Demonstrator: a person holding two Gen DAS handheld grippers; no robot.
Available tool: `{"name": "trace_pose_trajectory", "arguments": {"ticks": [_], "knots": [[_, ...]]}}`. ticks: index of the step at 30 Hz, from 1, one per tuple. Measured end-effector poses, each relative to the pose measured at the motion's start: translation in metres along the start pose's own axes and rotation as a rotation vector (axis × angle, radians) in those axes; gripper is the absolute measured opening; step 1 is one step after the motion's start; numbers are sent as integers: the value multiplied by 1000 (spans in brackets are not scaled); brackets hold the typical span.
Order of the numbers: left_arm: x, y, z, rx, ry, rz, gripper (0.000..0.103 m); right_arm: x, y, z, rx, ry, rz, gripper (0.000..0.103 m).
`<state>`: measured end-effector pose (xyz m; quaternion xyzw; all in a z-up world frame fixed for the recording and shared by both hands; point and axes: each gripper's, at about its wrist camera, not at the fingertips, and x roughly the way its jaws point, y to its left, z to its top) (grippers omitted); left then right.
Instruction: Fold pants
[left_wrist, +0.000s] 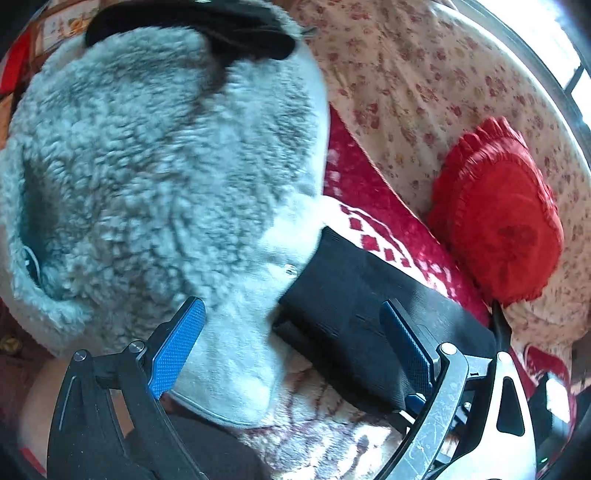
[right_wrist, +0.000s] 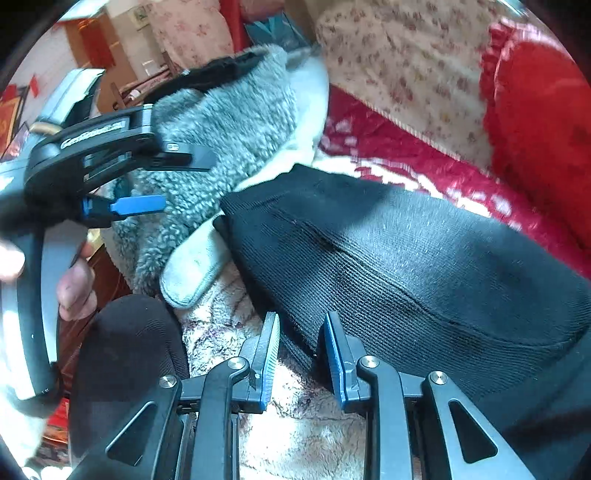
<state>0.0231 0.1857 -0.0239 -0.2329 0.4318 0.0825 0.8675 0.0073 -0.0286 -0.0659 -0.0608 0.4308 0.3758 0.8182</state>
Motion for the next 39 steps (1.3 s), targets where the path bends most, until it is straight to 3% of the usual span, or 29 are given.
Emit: {"name": "trace_pose_trajectory", "arguments": {"ticks": [5, 11, 14, 16, 20, 24, 26, 29, 34, 39], "knots": [[9, -37, -14, 75, 32, -41, 95, -41, -37, -1, 116, -31, -70, 24], [31, -87, -40, 195, 91, -55, 95, -79, -103, 2, 247, -35, -238, 25], [32, -106, -48, 236, 98, -79, 95, -90, -144, 10, 294, -15, -337, 37], [33, -118, -53, 252, 111, -108, 95, -93, -178, 16, 355, -4, -421, 38], [35, -146, -65, 320, 121, -146, 95, -88, -239, 26, 519, 39, -472, 40], [44, -172, -77, 382, 150, -163, 96, -62, -278, 35, 610, 129, -454, 40], [49, -181, -84, 404, 169, -176, 96, -52, -287, 34, 635, 158, -440, 39], [56, -189, -91, 420, 200, -187, 96, -59, -284, 36, 550, 146, -479, 5], [55, -194, -104, 435, 245, -227, 95, -113, -267, 19, 509, 60, -492, 4], [51, -196, -116, 459, 266, -235, 95, -180, -230, -25, 489, 5, -506, 4]]}}
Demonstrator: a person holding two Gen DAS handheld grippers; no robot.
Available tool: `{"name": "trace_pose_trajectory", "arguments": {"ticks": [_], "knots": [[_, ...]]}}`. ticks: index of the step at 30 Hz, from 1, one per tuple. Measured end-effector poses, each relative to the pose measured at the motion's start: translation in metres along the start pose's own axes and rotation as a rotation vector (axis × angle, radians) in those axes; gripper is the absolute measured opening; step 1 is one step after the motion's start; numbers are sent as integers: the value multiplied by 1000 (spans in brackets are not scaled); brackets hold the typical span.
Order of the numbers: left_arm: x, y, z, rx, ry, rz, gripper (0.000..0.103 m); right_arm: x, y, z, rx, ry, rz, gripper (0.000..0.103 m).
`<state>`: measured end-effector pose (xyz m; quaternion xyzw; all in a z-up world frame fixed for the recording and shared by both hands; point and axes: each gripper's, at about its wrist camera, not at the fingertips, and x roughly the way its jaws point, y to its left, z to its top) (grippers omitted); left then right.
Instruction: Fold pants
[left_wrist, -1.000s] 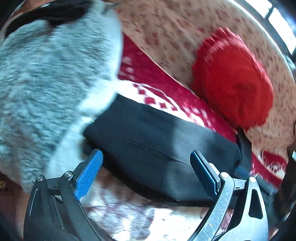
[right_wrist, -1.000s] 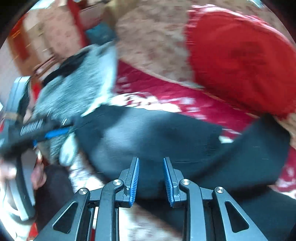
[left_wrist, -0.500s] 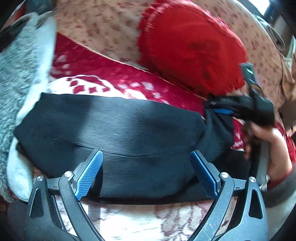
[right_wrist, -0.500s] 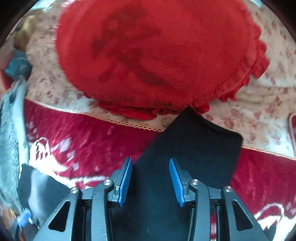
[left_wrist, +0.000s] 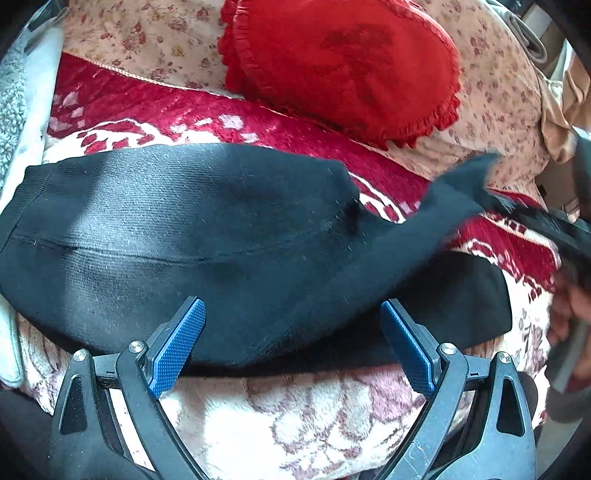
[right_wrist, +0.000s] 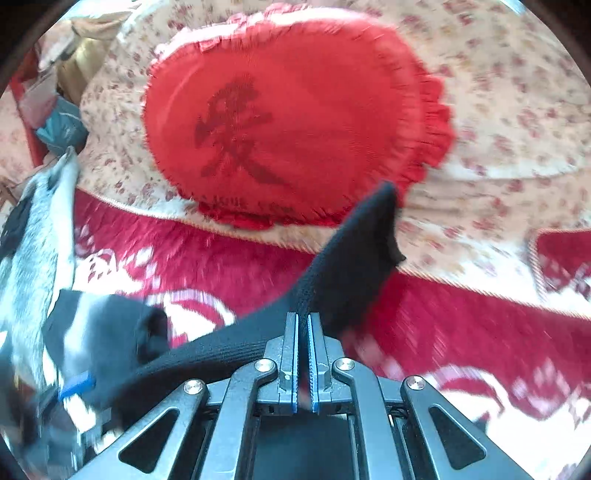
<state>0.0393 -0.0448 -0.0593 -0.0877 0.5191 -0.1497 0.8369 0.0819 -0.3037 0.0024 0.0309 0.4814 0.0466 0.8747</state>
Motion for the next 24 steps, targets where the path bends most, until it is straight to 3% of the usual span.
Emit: {"name": "trace_pose_trajectory", "arguments": {"ticks": [5, 8, 11, 13, 15, 16, 20, 24], "knots": [[-11, -1, -10, 15, 2, -10, 95, -41, -23, -63, 10, 58, 21, 4], [-20, -2, -11, -2, -16, -11, 95, -20, -29, -100, -8, 180, 2, 4], [-22, -10, -11, 21, -21, -3, 95, -9, -49, -119, 95, 227, 54, 4], [-20, -16, -11, 32, -22, 1, 96, -21, -62, -122, 157, 195, 104, 8], [-15, -19, -10, 30, -10, -3, 95, -37, -77, -124, 215, 157, 100, 27], [-12, -21, -10, 30, -3, -7, 95, -43, -86, -124, 239, 141, 79, 30], [-4, -32, -9, 51, 17, -6, 95, -49, -113, -116, 269, 112, -84, 31], [-2, -36, -10, 57, 20, 1, 95, -34, -124, -95, 270, 100, -58, 31]]}}
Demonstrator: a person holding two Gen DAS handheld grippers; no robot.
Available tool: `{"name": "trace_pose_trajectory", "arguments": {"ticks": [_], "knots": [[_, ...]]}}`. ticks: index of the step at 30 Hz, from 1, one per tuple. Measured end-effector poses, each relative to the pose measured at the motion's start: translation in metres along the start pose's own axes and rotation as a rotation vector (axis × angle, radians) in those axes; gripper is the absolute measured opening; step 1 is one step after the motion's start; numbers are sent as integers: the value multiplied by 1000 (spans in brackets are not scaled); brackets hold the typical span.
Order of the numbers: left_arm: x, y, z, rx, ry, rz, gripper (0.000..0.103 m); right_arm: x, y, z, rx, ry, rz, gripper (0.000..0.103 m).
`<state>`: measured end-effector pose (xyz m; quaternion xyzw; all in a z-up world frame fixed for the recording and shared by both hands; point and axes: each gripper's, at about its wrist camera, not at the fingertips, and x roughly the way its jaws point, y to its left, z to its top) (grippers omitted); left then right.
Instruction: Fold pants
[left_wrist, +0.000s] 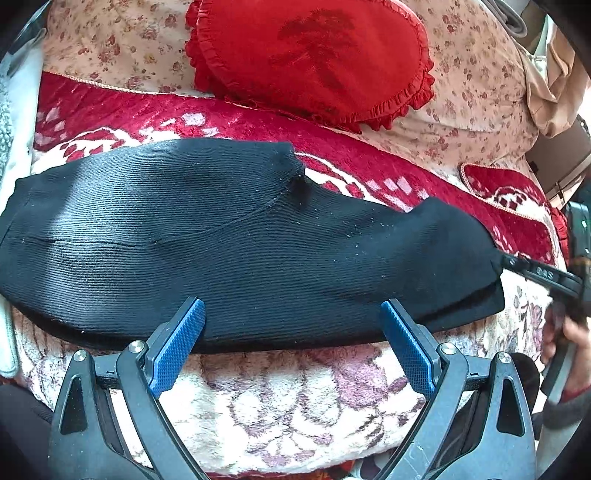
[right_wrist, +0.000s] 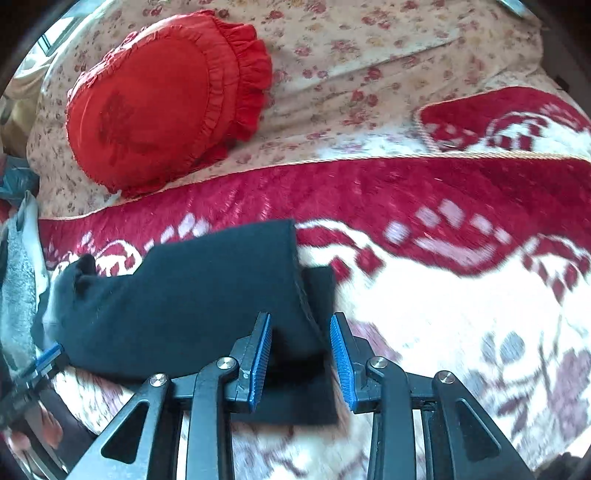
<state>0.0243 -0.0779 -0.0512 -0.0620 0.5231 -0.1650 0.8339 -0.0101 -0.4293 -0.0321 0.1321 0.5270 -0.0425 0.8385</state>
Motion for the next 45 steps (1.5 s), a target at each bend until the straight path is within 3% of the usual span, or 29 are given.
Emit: {"name": "trace_pose_trajectory", "arguments": {"ticks": [2, 3, 5, 8, 13, 20, 22, 26, 29, 33, 38, 42, 45], "knots": [[0, 1, 0, -5, 1, 5, 95, 12, 12, 7, -62, -1, -20, 30], [0, 1, 1, -8, 1, 6, 95, 17, 18, 10, -96, -8, -47, 13], [-1, 1, 1, -8, -3, 6, 95, 18, 32, 6, -190, -37, -131, 3], [-2, -2, 2, -4, -7, 1, 95, -2, 42, -7, -271, -66, -167, 2], [-5, -9, -2, 9, -16, -13, 95, -37, 34, -22, -273, -80, -152, 2], [0, -14, -9, 23, 3, 6, 95, 13, 35, -39, -317, 23, -251, 2], [-3, -13, -9, 14, -5, 5, 96, 17, 37, -43, -327, 17, -263, 2], [-12, -12, -5, 15, -31, 8, 95, 5, 26, -36, -271, 22, -229, 3], [-18, -11, 1, 20, -70, 34, 96, -18, 21, -34, -202, -23, -218, 9], [-16, -4, 13, -4, -93, 68, 96, -39, 30, -28, -141, -95, -73, 10], [0, 11, 32, -44, -111, 144, 95, -9, 73, -20, -181, -76, 64, 10], [21, 23, 46, -68, -82, 187, 95, 24, 99, -18, -202, -40, 102, 10], [38, 27, 54, -69, -63, 214, 95, 41, 102, -15, -191, -29, 83, 10]]}}
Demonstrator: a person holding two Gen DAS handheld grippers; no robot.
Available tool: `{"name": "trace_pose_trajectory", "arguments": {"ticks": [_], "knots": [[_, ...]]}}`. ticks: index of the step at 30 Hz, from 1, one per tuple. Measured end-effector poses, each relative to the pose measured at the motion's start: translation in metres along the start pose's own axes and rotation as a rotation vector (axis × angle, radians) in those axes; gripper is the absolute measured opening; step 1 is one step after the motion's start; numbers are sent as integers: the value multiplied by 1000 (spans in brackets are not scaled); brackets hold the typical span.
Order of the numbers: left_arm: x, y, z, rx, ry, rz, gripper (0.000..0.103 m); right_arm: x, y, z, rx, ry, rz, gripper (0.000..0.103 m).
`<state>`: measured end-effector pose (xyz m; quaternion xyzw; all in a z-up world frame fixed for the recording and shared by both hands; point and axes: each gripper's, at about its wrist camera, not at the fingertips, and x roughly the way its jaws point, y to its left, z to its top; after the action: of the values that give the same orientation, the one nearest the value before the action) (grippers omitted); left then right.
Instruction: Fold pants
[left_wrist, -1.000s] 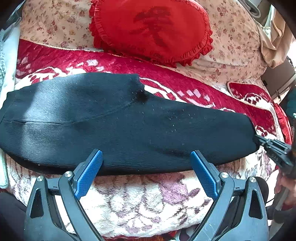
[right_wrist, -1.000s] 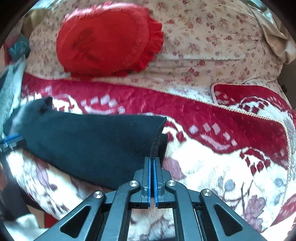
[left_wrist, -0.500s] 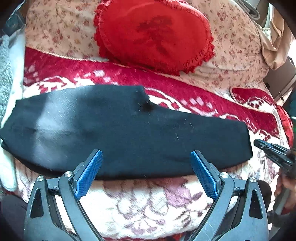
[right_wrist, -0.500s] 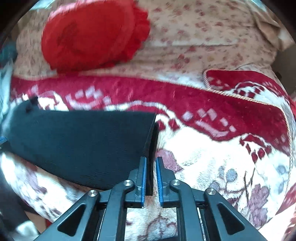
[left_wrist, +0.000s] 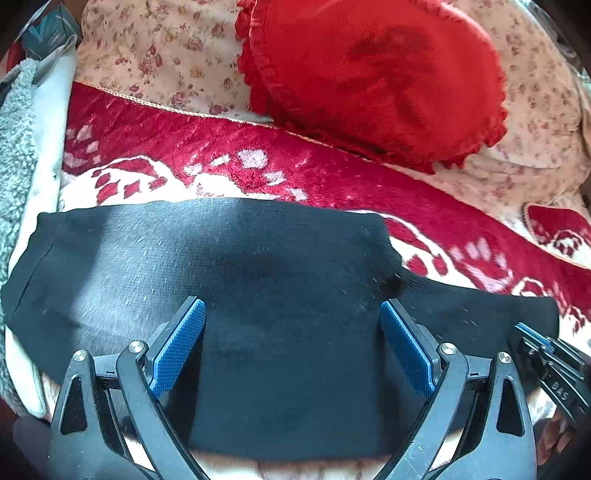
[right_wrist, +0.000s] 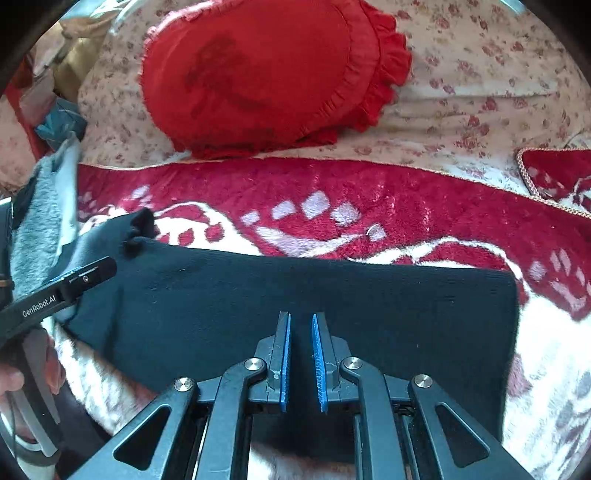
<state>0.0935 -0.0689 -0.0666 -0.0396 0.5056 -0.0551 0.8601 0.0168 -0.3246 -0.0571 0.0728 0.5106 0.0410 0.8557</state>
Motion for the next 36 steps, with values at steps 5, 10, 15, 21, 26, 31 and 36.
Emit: {"name": "trace_pose_trajectory", "arguments": {"ticks": [5, 10, 15, 21, 26, 31, 36], "knots": [[12, -12, 8, 56, -18, 46, 100, 6, -6, 6, 21, -6, 8, 10], [11, -13, 9, 61, -22, 46, 100, 2, -2, 7, 16, -7, -13, 10], [2, -13, 7, 68, -22, 50, 100, -12, 7, 0, 22, -30, 14, 10], [-18, -7, 4, 48, -56, 46, 100, -23, 37, -11, -51, -43, 58, 10], [-30, -4, -1, 50, -72, 50, 100, -25, 62, -20, -111, -44, 98, 11], [-34, 11, -12, 26, -58, 50, 100, 0, 74, -36, -150, 56, 118, 16], [-37, 42, -25, -41, -35, 54, 100, -1, 80, -37, -171, 53, 114, 18]]}}
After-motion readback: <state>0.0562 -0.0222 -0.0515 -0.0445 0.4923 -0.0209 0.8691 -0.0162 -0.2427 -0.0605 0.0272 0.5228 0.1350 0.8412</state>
